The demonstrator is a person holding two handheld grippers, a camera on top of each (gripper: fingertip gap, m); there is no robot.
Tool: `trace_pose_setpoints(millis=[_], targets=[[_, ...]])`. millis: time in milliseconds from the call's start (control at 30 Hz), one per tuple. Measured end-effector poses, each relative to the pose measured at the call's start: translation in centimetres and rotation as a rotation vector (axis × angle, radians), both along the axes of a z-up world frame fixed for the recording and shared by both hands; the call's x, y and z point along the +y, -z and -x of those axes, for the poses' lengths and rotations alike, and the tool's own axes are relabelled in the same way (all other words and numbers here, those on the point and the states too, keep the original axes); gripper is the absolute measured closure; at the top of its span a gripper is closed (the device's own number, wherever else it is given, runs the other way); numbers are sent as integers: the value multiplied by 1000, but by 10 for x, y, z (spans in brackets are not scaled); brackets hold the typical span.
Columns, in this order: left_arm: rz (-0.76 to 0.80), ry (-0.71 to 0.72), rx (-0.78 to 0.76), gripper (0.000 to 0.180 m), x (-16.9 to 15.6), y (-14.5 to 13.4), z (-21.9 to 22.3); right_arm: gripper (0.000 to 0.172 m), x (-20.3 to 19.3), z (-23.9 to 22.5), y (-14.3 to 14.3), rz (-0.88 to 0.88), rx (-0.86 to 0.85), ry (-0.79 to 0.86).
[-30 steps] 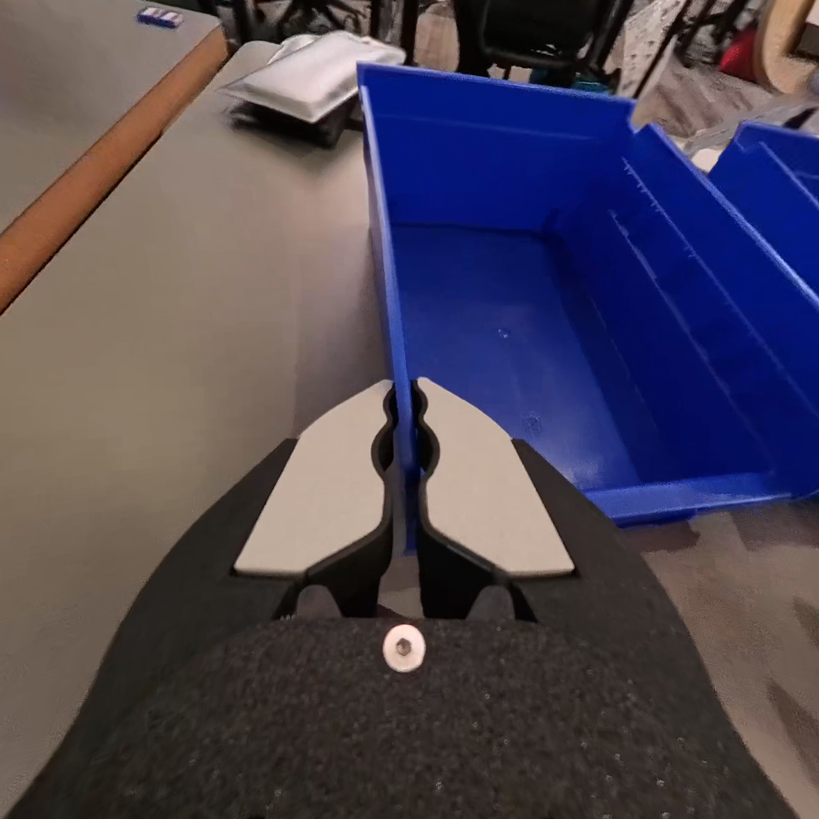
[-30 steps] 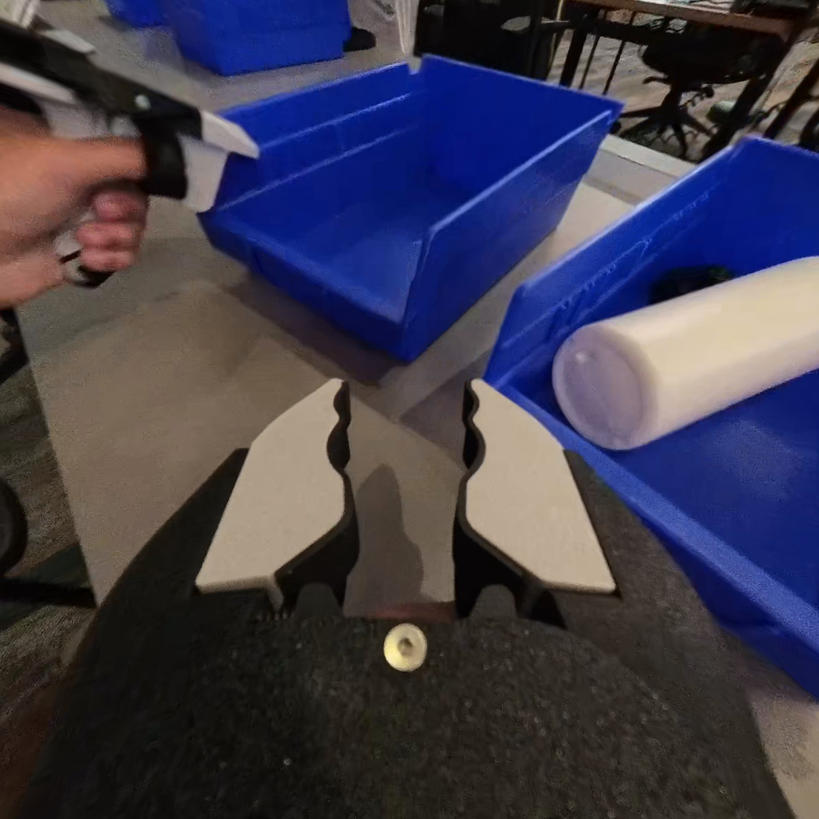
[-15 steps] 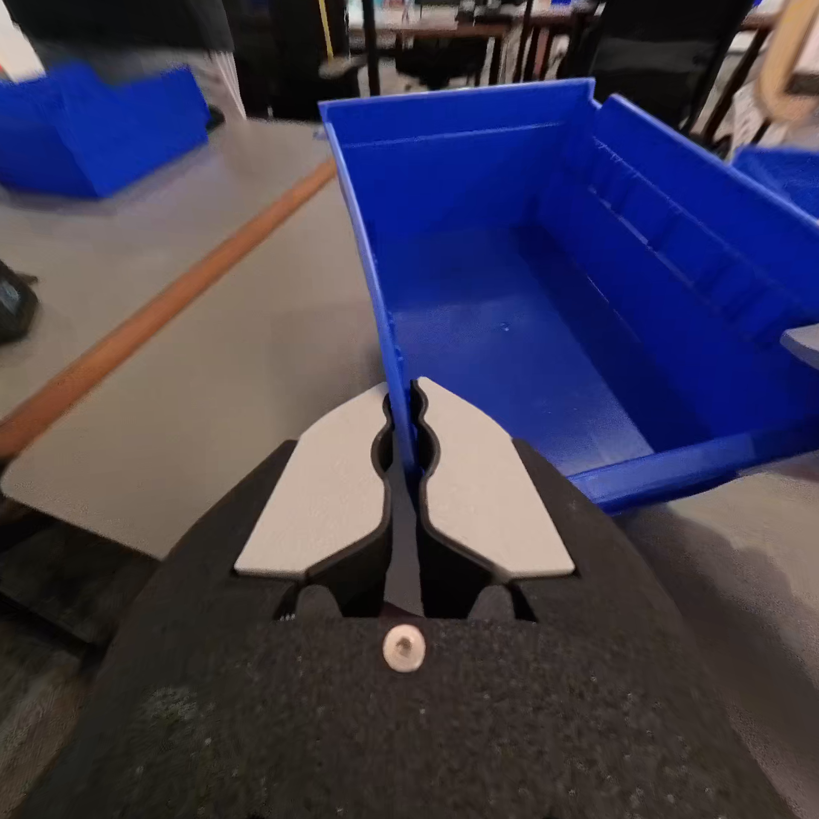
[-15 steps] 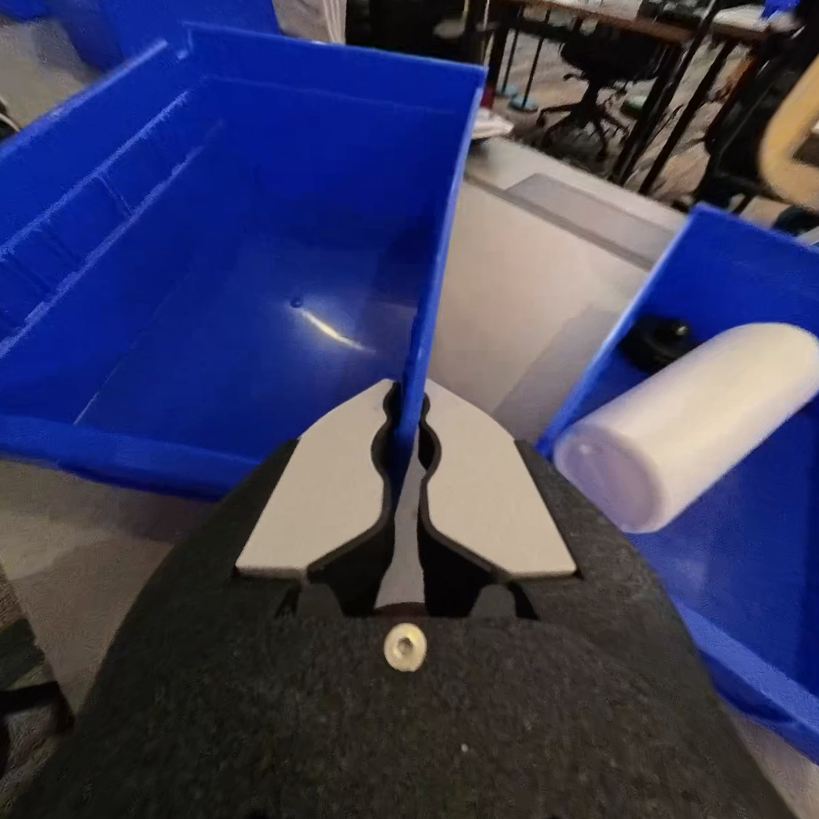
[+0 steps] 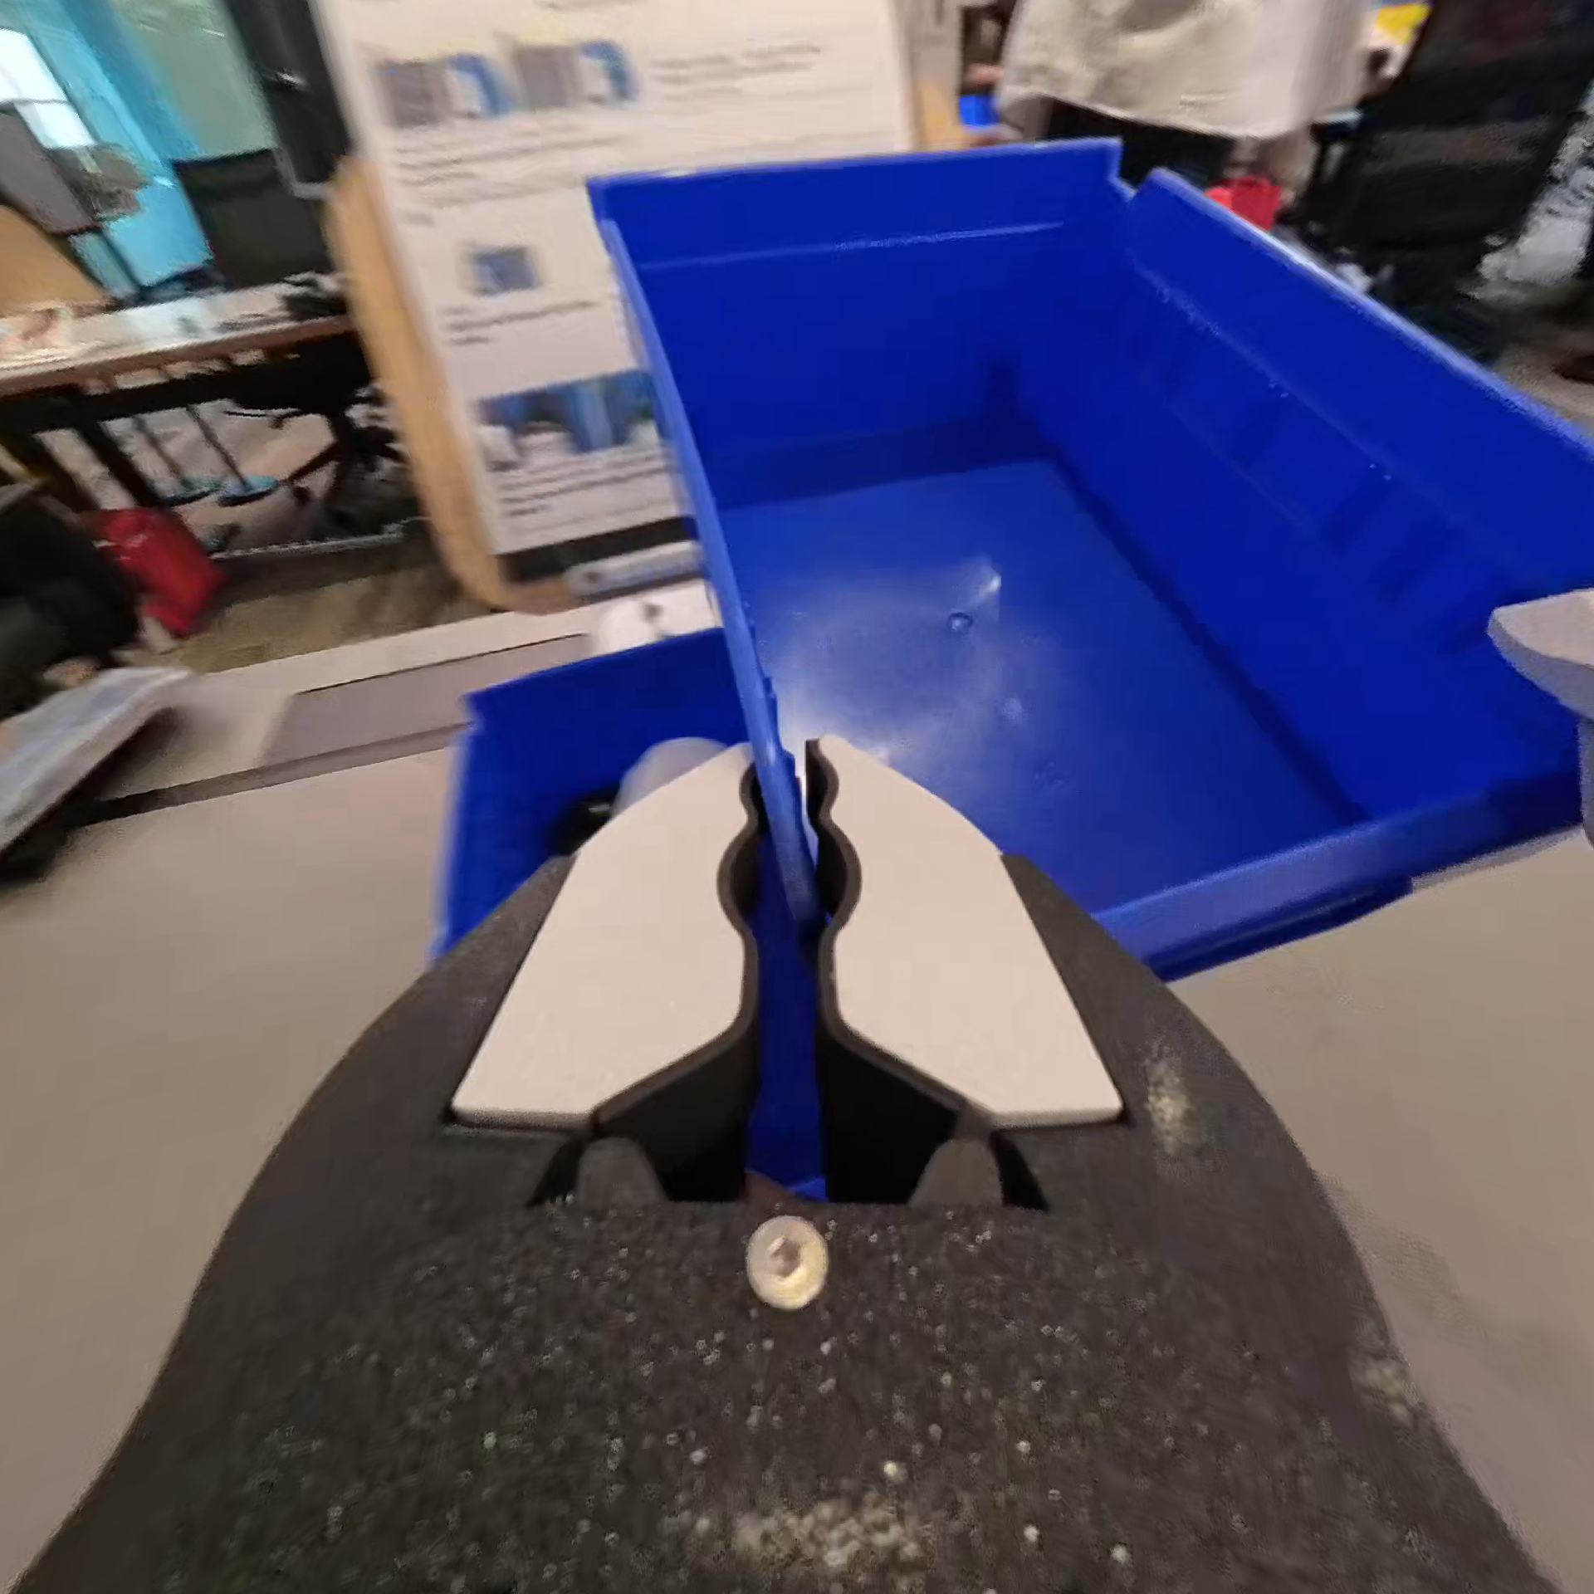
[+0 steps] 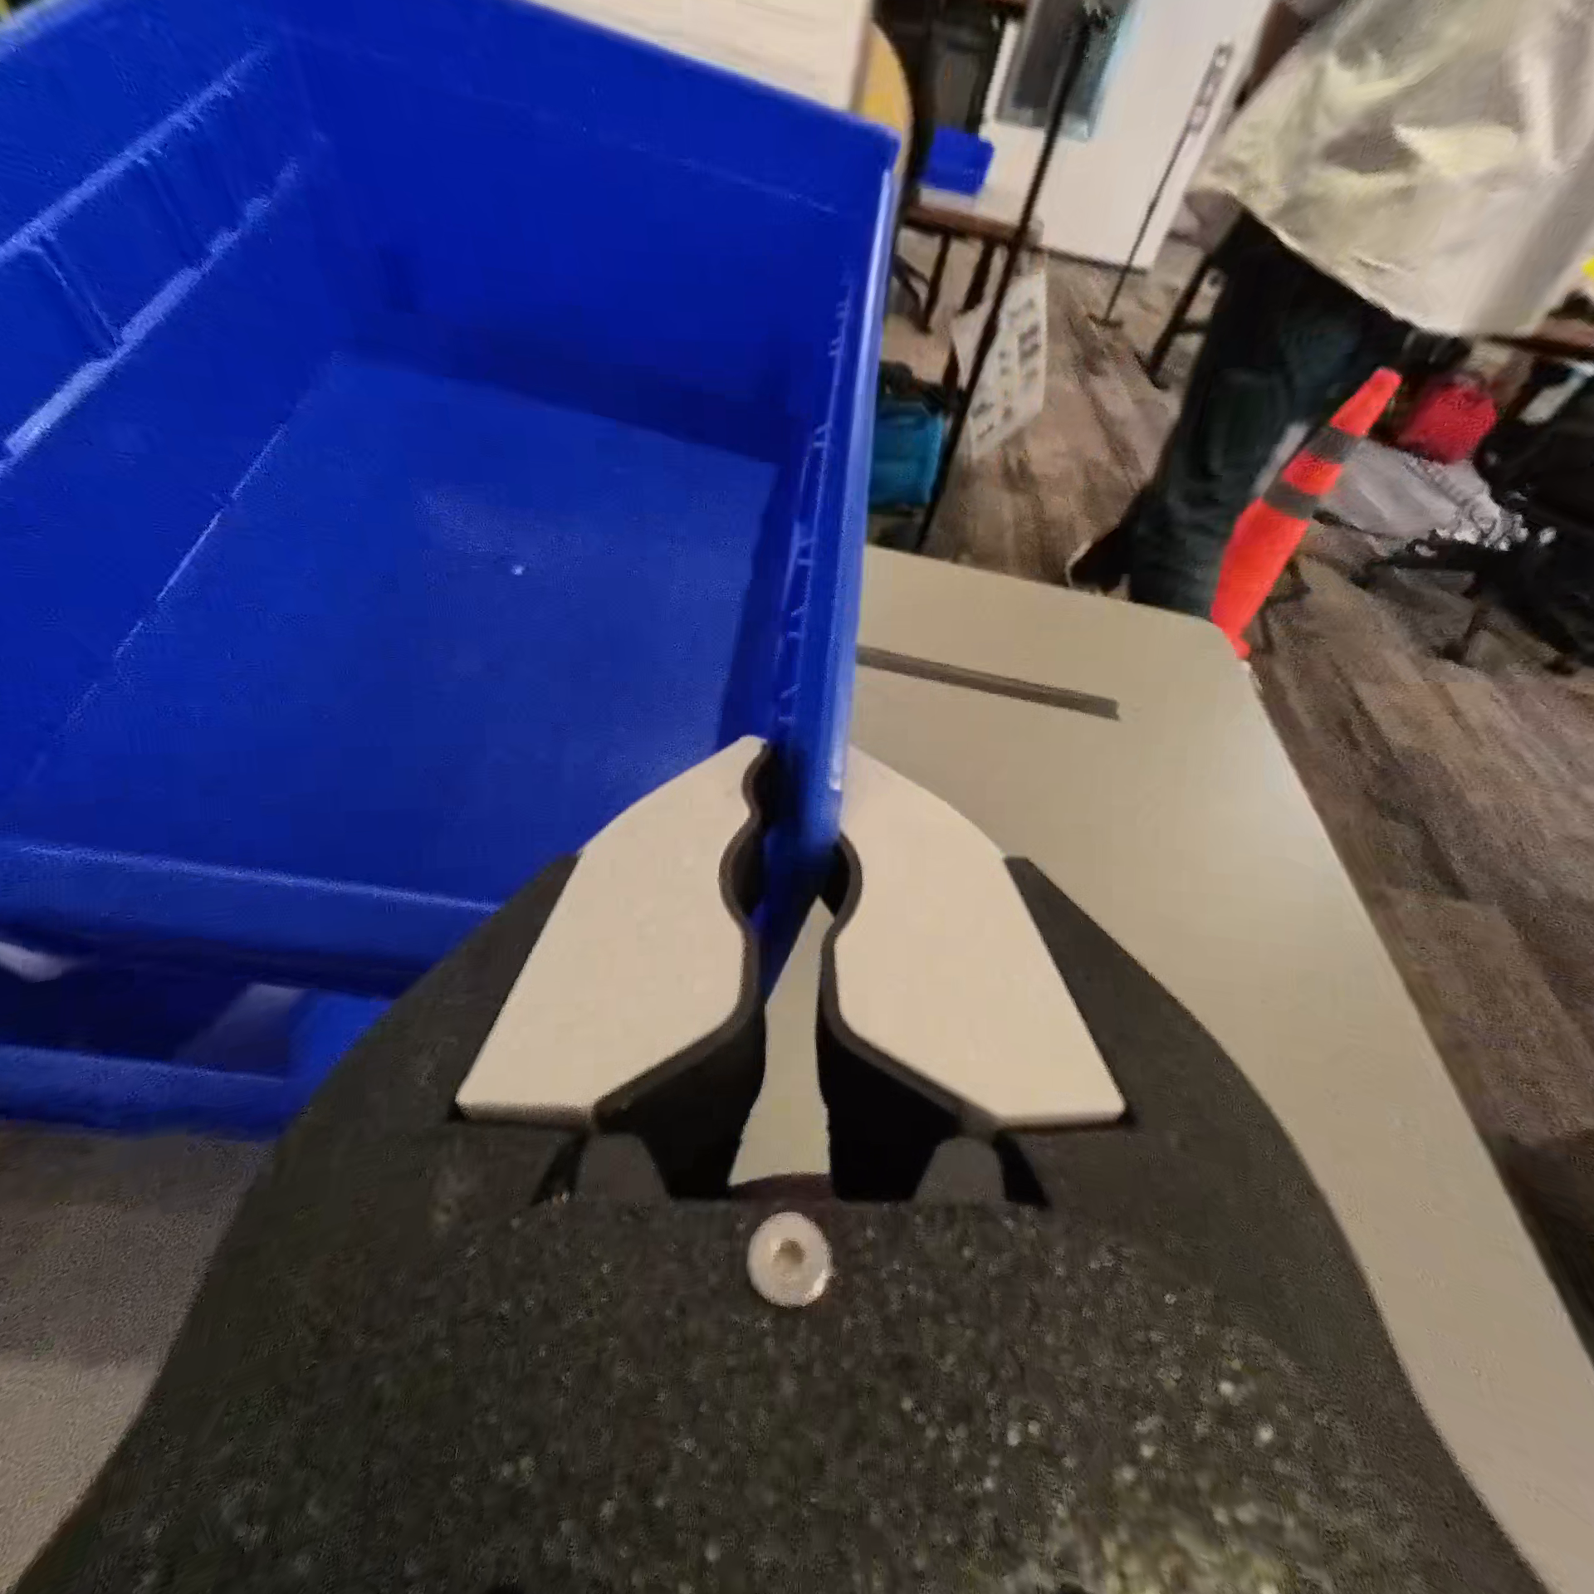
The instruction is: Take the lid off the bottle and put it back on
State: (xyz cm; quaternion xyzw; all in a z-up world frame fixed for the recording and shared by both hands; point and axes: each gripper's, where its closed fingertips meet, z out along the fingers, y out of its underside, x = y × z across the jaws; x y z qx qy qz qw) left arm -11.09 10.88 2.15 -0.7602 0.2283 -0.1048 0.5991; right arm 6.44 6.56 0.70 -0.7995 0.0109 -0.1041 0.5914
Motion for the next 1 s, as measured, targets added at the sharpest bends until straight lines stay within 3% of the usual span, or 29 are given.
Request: trace_pose_setpoints(millis=[133,267,400,567,633,733,833,933,1000], targets=[[72,86,28,173,-9,44,-112,166,-17,-113,28,63,13,66],[158,132,30,173,-28,98,-181,166,-43,-185,75,150,18,101],[235,176,37,170,-50,135,-217,168,-61,-221,122,218,141,101],[242,222,-6,156,-64,142,-229,167,-63,-232,135,90,316,79],[279,289,-28,146,-72,140,-232,154,-61,-226,133,78,357,48],[282,415,-92,129,-87,107,-220,136,-65,-221,108,80,323,25],[171,522,-140,118,-93,36,-185,134,-70,-199,24,-111,234,-40],[69,510,-98,112,-76,-13,-128,122,-68,-133,-45,-271,213,-227],[47,450,-25,111,-56,-15,-82,119,-59,-78,-60,-292,206,-357]])
